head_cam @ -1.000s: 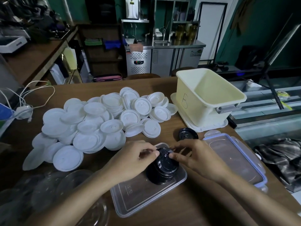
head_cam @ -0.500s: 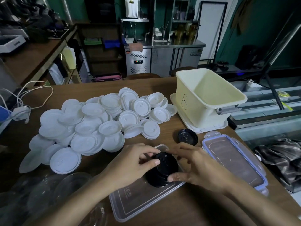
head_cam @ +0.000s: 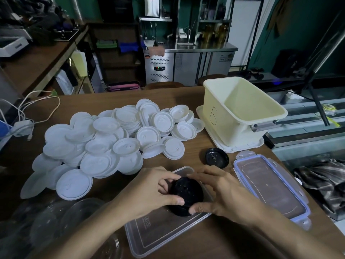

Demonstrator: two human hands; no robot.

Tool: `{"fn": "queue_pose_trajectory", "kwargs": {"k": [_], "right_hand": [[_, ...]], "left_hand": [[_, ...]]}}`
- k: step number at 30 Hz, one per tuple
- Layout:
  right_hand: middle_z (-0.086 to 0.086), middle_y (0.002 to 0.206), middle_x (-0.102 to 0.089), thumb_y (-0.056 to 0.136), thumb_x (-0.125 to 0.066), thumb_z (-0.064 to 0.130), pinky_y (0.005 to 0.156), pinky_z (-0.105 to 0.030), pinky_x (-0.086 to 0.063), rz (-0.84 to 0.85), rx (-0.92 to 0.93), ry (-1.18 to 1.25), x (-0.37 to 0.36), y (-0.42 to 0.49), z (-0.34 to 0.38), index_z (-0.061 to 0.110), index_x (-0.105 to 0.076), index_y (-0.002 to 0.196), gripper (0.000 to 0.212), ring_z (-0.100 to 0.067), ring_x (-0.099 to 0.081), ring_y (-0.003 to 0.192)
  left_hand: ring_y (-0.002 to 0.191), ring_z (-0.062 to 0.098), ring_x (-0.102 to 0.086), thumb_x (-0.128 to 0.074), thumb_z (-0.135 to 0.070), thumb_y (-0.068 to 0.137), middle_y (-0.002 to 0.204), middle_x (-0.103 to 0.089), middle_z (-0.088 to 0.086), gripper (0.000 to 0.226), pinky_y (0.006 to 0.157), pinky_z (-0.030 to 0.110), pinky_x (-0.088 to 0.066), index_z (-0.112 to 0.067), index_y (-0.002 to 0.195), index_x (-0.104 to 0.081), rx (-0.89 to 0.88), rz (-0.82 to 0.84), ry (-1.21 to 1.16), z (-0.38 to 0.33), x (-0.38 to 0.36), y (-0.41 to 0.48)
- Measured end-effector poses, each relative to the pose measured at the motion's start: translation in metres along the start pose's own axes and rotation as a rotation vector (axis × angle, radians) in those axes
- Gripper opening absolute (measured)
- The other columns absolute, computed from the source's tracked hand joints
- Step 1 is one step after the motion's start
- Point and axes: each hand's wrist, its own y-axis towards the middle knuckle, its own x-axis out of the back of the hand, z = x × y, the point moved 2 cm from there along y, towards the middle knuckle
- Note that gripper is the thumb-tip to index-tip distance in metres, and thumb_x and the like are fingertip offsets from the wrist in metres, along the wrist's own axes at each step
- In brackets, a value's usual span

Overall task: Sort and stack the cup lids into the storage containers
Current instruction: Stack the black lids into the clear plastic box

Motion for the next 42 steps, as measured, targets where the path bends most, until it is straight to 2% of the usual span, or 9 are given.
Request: {"fn": "queue_pose_trajectory", "kwargs": {"k": [4,12,16,18,23,29,35,38,42], "right_hand": [[0.023,0.134,-0.056,0.071,-0.074,0.077,0.096,-0.008,-0.033,0.001,-0.002,-0.026,-0.002,0.001,0.000,0.034,-0.055,0.146,0.089,0.006,-0.041,0.120],[0.021,0.135,-0.059,0.071,-0.067,0.083,0.096,-0.037,-0.052,-0.016,-0.025,-0.085,-0.008,-0.001,0.000,0.033,-0.054,0.147,0.091,-0.008,-0.048,0.122],[0.023,0.142,-0.056,0.073,-0.063,0.086,0.101,-0.042,-0.051,-0.002,-0.018,-0.104,-0.012,-0.002,-0.005,0.034,-0.050,0.150,0.094,-0.011,-0.050,0.128],[0.023,0.143,-0.053,0.073,-0.062,0.086,0.103,-0.043,-0.050,0.008,-0.009,-0.104,-0.012,-0.001,-0.006,0.034,-0.050,0.151,0.094,-0.012,-0.050,0.129],[0.025,0.133,-0.043,0.074,-0.065,0.082,0.094,-0.036,-0.053,-0.020,0.016,-0.077,-0.009,0.004,-0.005,0.034,-0.053,0.149,0.090,-0.005,-0.047,0.118],[0.026,0.129,-0.042,0.075,-0.062,0.083,0.098,-0.033,-0.050,-0.059,0.021,-0.049,-0.010,-0.002,-0.006,0.033,-0.050,0.150,0.091,-0.002,-0.046,0.116],[0.021,0.131,-0.045,0.076,-0.060,0.085,0.097,-0.037,-0.051,-0.042,0.008,-0.058,-0.010,-0.002,-0.009,0.036,-0.048,0.151,0.090,-0.004,-0.047,0.118],[0.022,0.129,-0.045,0.076,-0.063,0.083,0.096,-0.035,-0.051,-0.044,0.014,-0.057,-0.011,-0.002,-0.010,0.035,-0.050,0.150,0.089,-0.003,-0.047,0.115],[0.023,0.125,-0.046,0.075,-0.065,0.081,0.093,-0.032,-0.051,-0.055,0.029,-0.042,-0.011,0.000,-0.010,0.033,-0.052,0.149,0.089,-0.004,-0.047,0.110]], "left_hand": [[0.087,0.009,-0.071,-0.098,-0.031,0.069,0.105,-0.067,-0.010,0.063,0.083,0.027,-0.061,-0.029,0.128,-0.073,-0.008,-0.007,0.046,0.002,-0.003,-0.001],[0.088,0.009,-0.068,-0.094,-0.037,0.074,0.115,-0.062,-0.023,0.067,0.085,0.026,-0.059,-0.025,0.135,-0.069,-0.088,0.031,0.123,0.005,-0.004,0.000],[0.085,0.007,-0.067,-0.090,-0.046,0.076,0.116,-0.059,-0.027,0.067,0.082,0.025,-0.057,-0.025,0.136,-0.069,-0.122,0.060,0.225,0.006,-0.005,0.003],[0.084,0.004,-0.065,-0.086,-0.053,0.077,0.116,-0.057,-0.028,0.069,0.081,0.022,-0.054,-0.026,0.138,-0.067,-0.136,0.067,0.284,0.006,-0.005,0.003],[0.076,-0.004,-0.060,-0.082,-0.059,0.076,0.120,-0.058,-0.029,0.074,0.074,0.011,-0.045,-0.031,0.142,-0.064,-0.145,0.078,0.315,0.006,-0.004,0.006],[0.080,-0.002,-0.064,-0.076,-0.061,0.084,0.127,-0.055,-0.028,0.074,0.070,0.005,-0.040,-0.036,0.149,-0.054,-0.147,0.126,0.428,-0.006,0.002,0.001],[0.093,0.003,-0.060,-0.081,-0.045,0.087,0.115,-0.060,-0.025,0.041,0.076,0.010,-0.043,-0.036,0.127,-0.074,-0.201,0.015,0.323,-0.014,-0.003,0.004],[0.087,0.009,-0.062,-0.090,-0.031,0.080,0.105,-0.065,-0.018,0.029,0.073,0.014,-0.047,-0.027,0.108,-0.083,-0.189,-0.026,0.201,-0.011,-0.008,0.008],[0.084,0.008,-0.063,-0.091,-0.028,0.079,0.104,-0.064,-0.016,0.026,0.073,0.012,-0.048,-0.023,0.103,-0.084,-0.190,-0.011,0.206,-0.007,-0.009,0.013]]}}
